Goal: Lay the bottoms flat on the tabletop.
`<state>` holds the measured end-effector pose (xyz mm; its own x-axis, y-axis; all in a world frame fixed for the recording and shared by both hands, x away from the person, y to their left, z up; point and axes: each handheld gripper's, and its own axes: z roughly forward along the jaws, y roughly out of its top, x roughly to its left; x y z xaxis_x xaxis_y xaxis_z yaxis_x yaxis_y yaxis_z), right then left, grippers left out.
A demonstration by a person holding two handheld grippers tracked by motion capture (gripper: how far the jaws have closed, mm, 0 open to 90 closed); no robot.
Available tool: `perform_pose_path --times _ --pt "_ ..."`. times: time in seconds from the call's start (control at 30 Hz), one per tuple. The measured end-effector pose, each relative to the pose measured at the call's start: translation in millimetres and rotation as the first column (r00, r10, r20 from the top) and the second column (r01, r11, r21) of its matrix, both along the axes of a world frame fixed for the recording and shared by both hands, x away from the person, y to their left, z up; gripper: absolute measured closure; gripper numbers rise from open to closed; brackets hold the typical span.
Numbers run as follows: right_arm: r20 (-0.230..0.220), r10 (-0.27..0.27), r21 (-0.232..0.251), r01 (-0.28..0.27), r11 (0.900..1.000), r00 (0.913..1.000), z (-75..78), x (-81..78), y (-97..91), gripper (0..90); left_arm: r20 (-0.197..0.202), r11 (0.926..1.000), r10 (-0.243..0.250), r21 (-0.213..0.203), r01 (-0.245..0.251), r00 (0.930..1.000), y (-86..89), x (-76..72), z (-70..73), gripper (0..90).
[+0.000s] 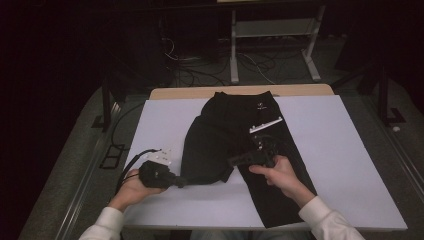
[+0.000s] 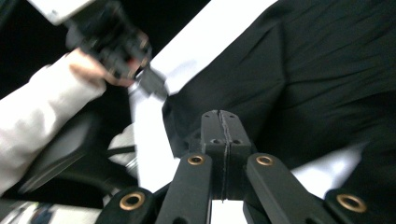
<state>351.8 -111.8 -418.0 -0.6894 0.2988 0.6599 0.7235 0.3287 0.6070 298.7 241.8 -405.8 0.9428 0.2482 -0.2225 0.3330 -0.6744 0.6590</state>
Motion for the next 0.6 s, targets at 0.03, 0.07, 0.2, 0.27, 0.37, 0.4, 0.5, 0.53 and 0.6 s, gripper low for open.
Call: perform_pose_path --times 0.03,0.07,0.2,0.27,0.37,0.4,0.5,0.53,0.6 --pt "-0.010 0.022 0.003 -0.022 0.9998 0.9997 -0.6 -6.3 2.0 88.8 -0.014 0.9999 -0.011 0.011 0.012 0.9998 5.6 -5.5 1.5 89.3" --pt "-0.013 0.048 -0.003 -0.048 0.9988 0.9988 -1.3 -13.8 5.1 88.8 -0.022 0.9997 -0.017 0.019 0.017 0.9996 8.4 -8.7 1.9 89.3" --pt "-0.033 0.131 -0.020 -0.132 0.9910 0.9908 -6.1 -33.8 15.9 88.8 -0.059 0.9982 -0.049 0.032 0.051 0.9970 17.4 -23.2 3.3 89.3" --pt "-0.050 0.174 -0.031 -0.176 0.9839 0.9834 -9.7 -43.5 22.4 88.8 -0.079 0.9965 -0.071 0.040 0.074 0.9944 18.0 -29.1 2.7 89.2" --pt "-0.064 0.228 -0.052 -0.231 0.9715 0.9717 -15.9 -55.8 29.7 88.8 -0.110 0.9908 -0.110 0.068 0.117 0.9879 16.0 -37.0 0.0 89.2" --pt "-0.069 0.240 -0.056 -0.244 0.9681 0.9683 -18.1 -59.1 31.2 88.8 -0.120 0.9880 -0.124 0.077 0.134 0.9850 15.2 -39.2 -0.8 89.2" --pt "-0.086 0.263 -0.066 -0.269 0.9610 0.9611 -23.9 -66.3 34.3 88.8 -0.143 0.9832 -0.143 0.093 0.157 0.9794 14.7 -42.6 -3.8 89.2" --pt "-0.086 0.268 -0.074 -0.274 0.9588 0.9597 -25.3 -67.7 35.4 88.8 -0.143 0.9829 -0.143 0.095 0.158 0.9793 15.3 -42.6 -4.6 89.2" --pt "-0.088 0.270 -0.083 -0.277 0.9571 0.9587 -27.7 -68.9 36.9 88.8 -0.142 0.9841 -0.137 0.094 0.151 0.9803 16.7 -41.6 -5.8 89.1"
